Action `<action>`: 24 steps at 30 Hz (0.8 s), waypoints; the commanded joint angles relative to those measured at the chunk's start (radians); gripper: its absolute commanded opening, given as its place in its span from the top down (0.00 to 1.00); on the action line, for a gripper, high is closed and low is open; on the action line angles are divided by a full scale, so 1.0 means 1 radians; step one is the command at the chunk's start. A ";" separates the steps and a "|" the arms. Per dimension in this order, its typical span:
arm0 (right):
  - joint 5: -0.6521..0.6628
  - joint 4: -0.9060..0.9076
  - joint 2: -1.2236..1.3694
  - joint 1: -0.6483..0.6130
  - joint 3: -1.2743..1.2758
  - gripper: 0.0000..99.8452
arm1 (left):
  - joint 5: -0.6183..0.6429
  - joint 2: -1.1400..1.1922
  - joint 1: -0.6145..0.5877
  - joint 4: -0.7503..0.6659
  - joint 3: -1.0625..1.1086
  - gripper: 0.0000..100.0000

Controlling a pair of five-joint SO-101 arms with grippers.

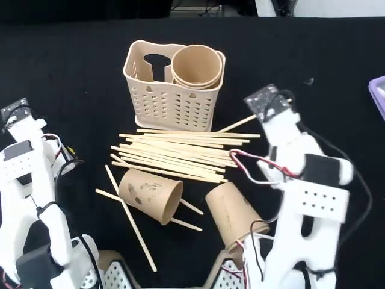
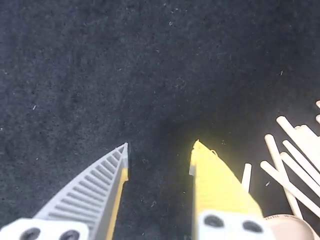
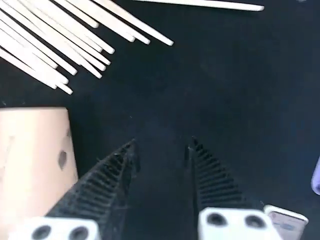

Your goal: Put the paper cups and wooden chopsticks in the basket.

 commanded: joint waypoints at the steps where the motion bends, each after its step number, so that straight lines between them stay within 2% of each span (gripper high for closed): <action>1: 0.184 0.060 -0.033 0.029 -0.019 0.84 | 0.011 -0.029 -0.008 -0.009 -0.050 0.79; 4: 0.238 0.071 -0.039 0.015 0.048 0.84 | 0.011 -0.029 -0.005 -0.009 -0.050 0.79; 11: 0.244 0.080 -0.041 -0.152 0.096 0.84 | 0.011 -0.029 -0.004 -0.006 -0.050 0.79; 18: 0.235 0.244 -0.039 -0.568 0.093 0.84 | 0.009 -0.029 -0.005 -0.006 -0.048 0.79; 21: 0.233 0.242 -0.039 -0.577 0.087 0.84 | 0.009 -0.029 -0.005 -0.006 -0.048 0.79; 24: 0.285 0.244 -0.033 -0.612 0.107 0.84 | 0.008 -0.029 -0.005 -0.011 -0.048 0.79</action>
